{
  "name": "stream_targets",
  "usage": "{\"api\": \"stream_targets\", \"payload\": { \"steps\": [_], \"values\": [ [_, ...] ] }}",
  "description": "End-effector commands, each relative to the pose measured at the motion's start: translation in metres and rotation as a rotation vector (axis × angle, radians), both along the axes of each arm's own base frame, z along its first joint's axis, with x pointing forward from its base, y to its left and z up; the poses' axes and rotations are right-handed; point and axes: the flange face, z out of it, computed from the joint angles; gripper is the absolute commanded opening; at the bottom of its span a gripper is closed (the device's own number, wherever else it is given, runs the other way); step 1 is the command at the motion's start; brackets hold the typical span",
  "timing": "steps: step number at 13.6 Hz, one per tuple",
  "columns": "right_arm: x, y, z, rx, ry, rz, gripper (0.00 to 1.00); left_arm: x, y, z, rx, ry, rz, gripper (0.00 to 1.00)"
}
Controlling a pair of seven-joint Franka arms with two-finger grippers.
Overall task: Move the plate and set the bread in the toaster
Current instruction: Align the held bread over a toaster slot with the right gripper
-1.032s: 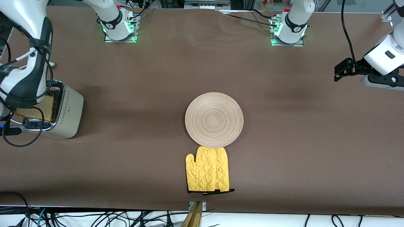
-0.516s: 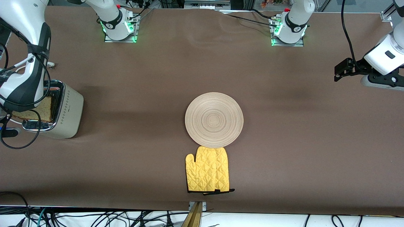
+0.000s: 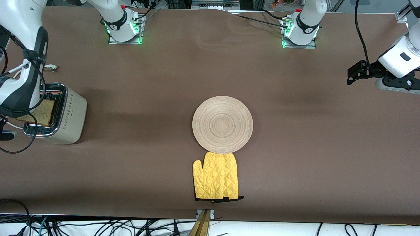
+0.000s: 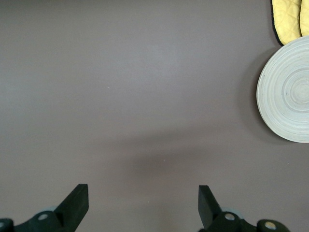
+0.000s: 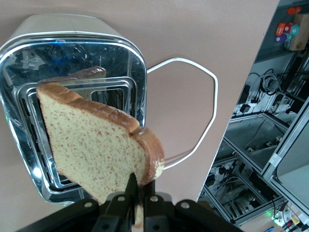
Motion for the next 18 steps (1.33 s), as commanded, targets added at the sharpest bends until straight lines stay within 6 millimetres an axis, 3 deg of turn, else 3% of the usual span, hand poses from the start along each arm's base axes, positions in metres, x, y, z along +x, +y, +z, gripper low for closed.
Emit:
{"api": "stream_targets", "payload": {
  "steps": [1,8,14,18],
  "values": [
    [0.002,0.014,-0.011,-0.036,0.001,-0.030,0.00,0.000,-0.002,0.006,-0.018,-0.008,0.009,1.00],
    [0.012,0.077,-0.009,-0.081,-0.054,-0.024,0.00,0.000,-0.001,0.006,-0.020,-0.008,0.009,1.00],
    [0.009,0.083,-0.001,-0.079,-0.044,-0.025,0.00,0.000,-0.002,0.006,-0.020,-0.008,0.009,1.00],
    [0.008,0.105,0.010,-0.084,-0.043,-0.032,0.00,0.000,-0.002,0.006,-0.020,-0.008,0.009,1.00]
  ]
}}
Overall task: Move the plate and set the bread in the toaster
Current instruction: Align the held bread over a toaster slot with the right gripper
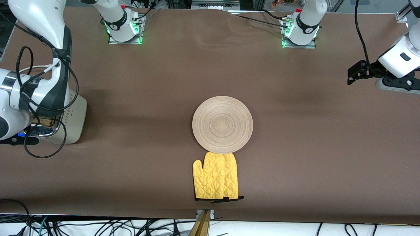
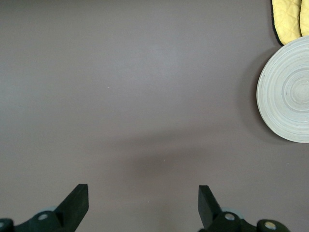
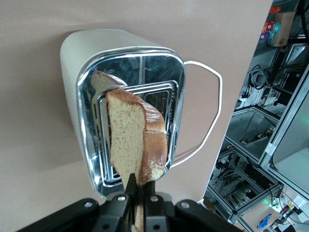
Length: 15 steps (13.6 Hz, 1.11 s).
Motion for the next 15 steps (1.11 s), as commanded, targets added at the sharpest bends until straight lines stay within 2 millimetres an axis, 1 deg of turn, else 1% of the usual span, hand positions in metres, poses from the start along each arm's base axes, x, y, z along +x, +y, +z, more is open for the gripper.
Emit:
{"api": "stream_targets", "payload": {
  "steps": [1,3,4,7,9,13,14,15],
  "values": [
    [-0.001,0.014,0.005,-0.003,-0.012,-0.016,0.00,0.000,-0.001,0.006,-0.020,-0.008,0.009,1.00],
    [-0.001,0.020,0.005,-0.002,-0.018,-0.018,0.00,0.000,0.000,0.006,-0.020,-0.010,0.012,1.00],
    [-0.001,0.026,0.005,-0.003,-0.013,-0.013,0.00,0.000,-0.001,0.006,-0.020,-0.008,0.009,1.00],
    [-0.002,0.030,0.008,0.004,-0.020,-0.008,0.00,0.000,0.000,0.005,-0.020,-0.008,0.012,1.00],
    [-0.001,0.021,0.008,0.008,-0.020,-0.006,0.00,0.001,-0.002,0.005,-0.020,-0.007,0.009,1.00],
    [-0.001,-0.012,0.006,0.035,0.008,0.011,0.00,0.002,-0.003,0.002,-0.020,-0.002,0.007,1.00],
    [0.001,-0.018,0.004,0.035,-0.006,0.014,0.00,0.002,-0.003,0.002,-0.020,-0.002,0.007,1.00],
    [0.002,-0.020,0.001,0.034,-0.011,0.018,0.00,0.002,-0.002,0.001,-0.020,0.000,0.007,1.00]
  ]
}}
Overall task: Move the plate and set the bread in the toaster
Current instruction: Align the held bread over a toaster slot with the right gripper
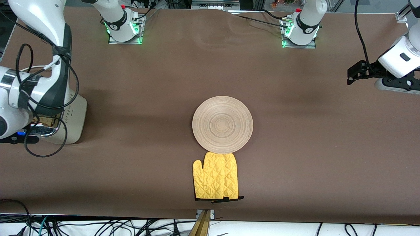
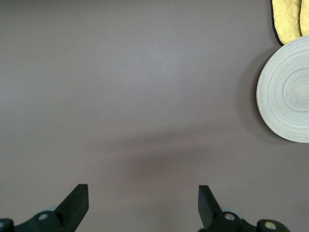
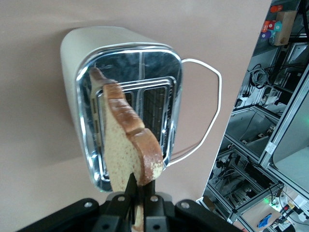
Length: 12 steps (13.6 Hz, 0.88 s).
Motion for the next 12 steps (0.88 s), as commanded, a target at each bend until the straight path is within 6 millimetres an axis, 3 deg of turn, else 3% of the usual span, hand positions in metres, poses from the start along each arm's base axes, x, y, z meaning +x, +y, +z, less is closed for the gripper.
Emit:
{"api": "stream_targets", "payload": {
  "steps": [1,9,12],
  "values": [
    [0.003,-0.011,-0.008,0.026,-0.013,0.010,0.00,0.002,0.000,0.002,-0.021,-0.002,0.013,1.00],
    [-0.001,-0.021,-0.022,0.066,0.008,-0.025,0.00,0.002,-0.002,0.002,-0.020,-0.002,0.010,1.00],
    [-0.010,-0.039,0.002,0.040,0.043,-0.007,0.00,0.002,-0.001,0.003,-0.020,-0.004,0.011,1.00]
  ]
}}
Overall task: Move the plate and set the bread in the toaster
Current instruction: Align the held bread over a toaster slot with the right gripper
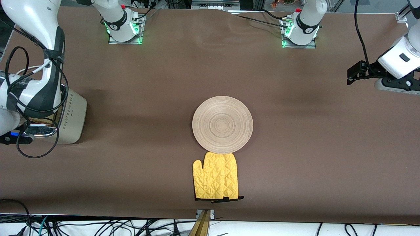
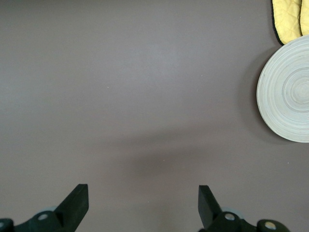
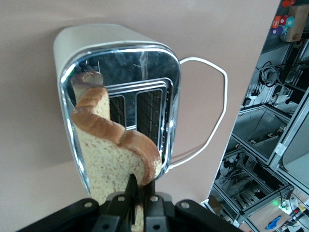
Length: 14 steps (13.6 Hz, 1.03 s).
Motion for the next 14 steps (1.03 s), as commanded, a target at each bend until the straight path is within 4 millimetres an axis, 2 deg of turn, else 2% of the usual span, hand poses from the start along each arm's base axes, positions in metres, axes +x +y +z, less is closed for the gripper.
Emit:
{"api": "stream_targets", "payload": {
  "steps": [1,4,8,12,14],
  "values": [
    [-0.008,-0.017,0.015,0.000,0.027,0.015,0.00,0.002,-0.001,0.004,-0.020,-0.005,0.011,1.00],
    [-0.010,-0.022,0.014,-0.002,0.033,0.004,0.00,0.002,-0.002,0.004,-0.020,-0.005,0.009,1.00],
    [-0.015,-0.018,0.013,0.003,0.064,-0.014,0.00,0.002,-0.002,0.004,-0.020,-0.005,0.009,1.00],
    [-0.011,-0.002,0.012,-0.004,0.054,0.003,0.00,0.002,-0.003,0.004,-0.020,-0.005,0.008,1.00],
    [-0.011,-0.007,0.013,-0.002,0.055,0.008,0.00,0.001,-0.003,0.003,-0.020,-0.003,0.008,1.00]
  ]
}}
